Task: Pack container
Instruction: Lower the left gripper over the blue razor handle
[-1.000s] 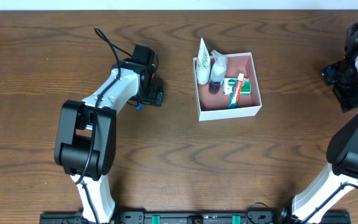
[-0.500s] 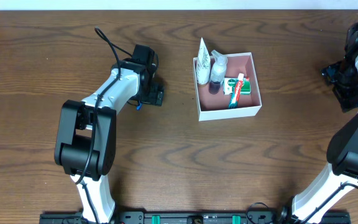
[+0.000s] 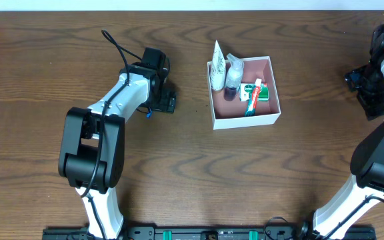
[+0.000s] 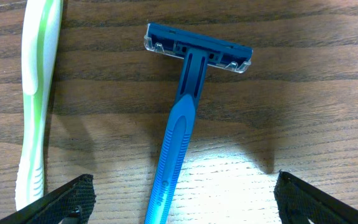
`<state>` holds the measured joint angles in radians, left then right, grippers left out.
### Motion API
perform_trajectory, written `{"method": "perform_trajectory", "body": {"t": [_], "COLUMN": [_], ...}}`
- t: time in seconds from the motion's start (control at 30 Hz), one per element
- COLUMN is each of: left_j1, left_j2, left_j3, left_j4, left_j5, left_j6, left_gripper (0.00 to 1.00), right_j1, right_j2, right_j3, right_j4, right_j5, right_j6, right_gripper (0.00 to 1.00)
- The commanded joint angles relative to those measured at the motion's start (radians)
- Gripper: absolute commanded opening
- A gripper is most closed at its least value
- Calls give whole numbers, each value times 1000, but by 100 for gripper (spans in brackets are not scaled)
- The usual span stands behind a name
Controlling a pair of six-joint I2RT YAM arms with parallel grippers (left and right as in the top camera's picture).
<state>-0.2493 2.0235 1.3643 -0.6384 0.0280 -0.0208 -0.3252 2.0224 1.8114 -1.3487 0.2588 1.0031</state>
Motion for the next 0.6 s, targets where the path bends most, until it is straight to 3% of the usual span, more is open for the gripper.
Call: {"method": "perform_trajectory", "body": {"t": [0.0, 0.57], "left_j1": [4, 4], "left_j2": [11, 16], "left_j3": [-13, -19], "left_j4": [-2, -4], "left_j5": [14, 37], "left_j6": [9, 9], "left_gripper": [92, 91], "right_j1": [-2, -2], "right_j2": [5, 5], "right_j3": [5, 5], "right_j4": [-2, -2], "right_j5": [14, 14], "right_j6": [13, 13], "right_gripper": [99, 99]}}
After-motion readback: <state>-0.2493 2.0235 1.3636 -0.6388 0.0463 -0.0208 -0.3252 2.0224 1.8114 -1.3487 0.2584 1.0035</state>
